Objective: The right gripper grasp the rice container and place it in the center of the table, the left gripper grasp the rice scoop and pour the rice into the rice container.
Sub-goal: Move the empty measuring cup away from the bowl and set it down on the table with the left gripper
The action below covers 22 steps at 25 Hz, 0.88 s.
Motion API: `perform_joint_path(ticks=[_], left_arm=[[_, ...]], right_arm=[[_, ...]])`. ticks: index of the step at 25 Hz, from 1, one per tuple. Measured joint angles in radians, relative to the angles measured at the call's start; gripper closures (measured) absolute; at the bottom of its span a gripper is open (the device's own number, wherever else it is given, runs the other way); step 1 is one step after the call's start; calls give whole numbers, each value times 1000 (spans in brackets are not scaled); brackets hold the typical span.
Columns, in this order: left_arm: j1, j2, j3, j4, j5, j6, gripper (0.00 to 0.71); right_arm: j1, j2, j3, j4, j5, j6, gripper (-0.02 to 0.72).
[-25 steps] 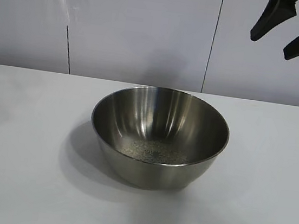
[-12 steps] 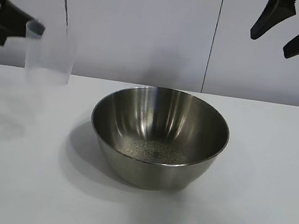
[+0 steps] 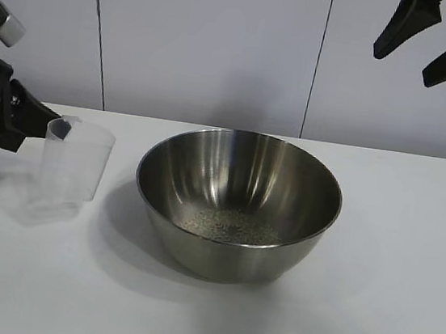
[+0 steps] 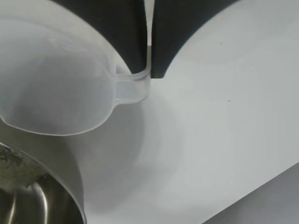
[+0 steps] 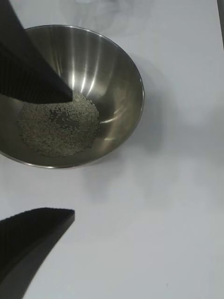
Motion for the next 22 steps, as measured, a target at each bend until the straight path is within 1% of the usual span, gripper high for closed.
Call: perform_joint_path(ticks=[5, 9, 12, 14, 16, 19, 22], left_arm=[[0, 7, 0, 0, -7, 23, 700], [0, 7, 0, -9, -38, 19, 698], [0, 7, 0, -12, -53, 18, 678], [0, 7, 0, -12, -62, 18, 639], [0, 7, 0, -12, -70, 19, 573], [0, 7, 0, -12, -74, 19, 448], [0, 7, 0, -12, -82, 19, 394]], right_arm=[[0, 0, 0, 0, 0, 0, 261], [0, 0, 0, 0, -1, 0, 261], [0, 0, 0, 0, -1, 0, 261], [0, 0, 0, 0, -1, 0, 261], [0, 0, 0, 0, -1, 0, 261], [0, 0, 0, 0, -1, 0, 261], [0, 0, 0, 0, -1, 0, 261]])
